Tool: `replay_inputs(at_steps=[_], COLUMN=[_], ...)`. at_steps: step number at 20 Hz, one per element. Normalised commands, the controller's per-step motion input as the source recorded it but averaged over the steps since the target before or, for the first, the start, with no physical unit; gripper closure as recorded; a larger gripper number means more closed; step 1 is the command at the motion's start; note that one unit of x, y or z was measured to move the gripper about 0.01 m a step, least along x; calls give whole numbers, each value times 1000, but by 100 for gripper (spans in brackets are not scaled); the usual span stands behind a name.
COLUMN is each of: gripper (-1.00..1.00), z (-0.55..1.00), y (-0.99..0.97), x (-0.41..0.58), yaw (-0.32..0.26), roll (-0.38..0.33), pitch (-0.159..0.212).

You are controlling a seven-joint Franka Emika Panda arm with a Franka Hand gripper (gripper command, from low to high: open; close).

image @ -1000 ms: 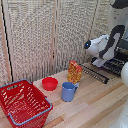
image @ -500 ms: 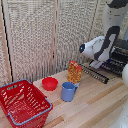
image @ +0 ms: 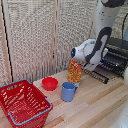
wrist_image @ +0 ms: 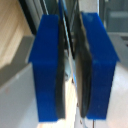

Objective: Kindly position your hand close to the oven tray's handle. Softly yet firmly grasp the handle using your hand. Slowly and with caution, draw the tray out until it is fully stretched out.

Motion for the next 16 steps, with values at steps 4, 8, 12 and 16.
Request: replay_inputs(at_steps=[4,8,12,16], gripper=[-100,-100,-100,-100], z=[44,27,249,597], y=[196,42,5,84], x=[64,1,7,7], yaw=[-16,6,0,-2], roll=[-126,-99,-81,-15], pitch=[5,7,1,0])
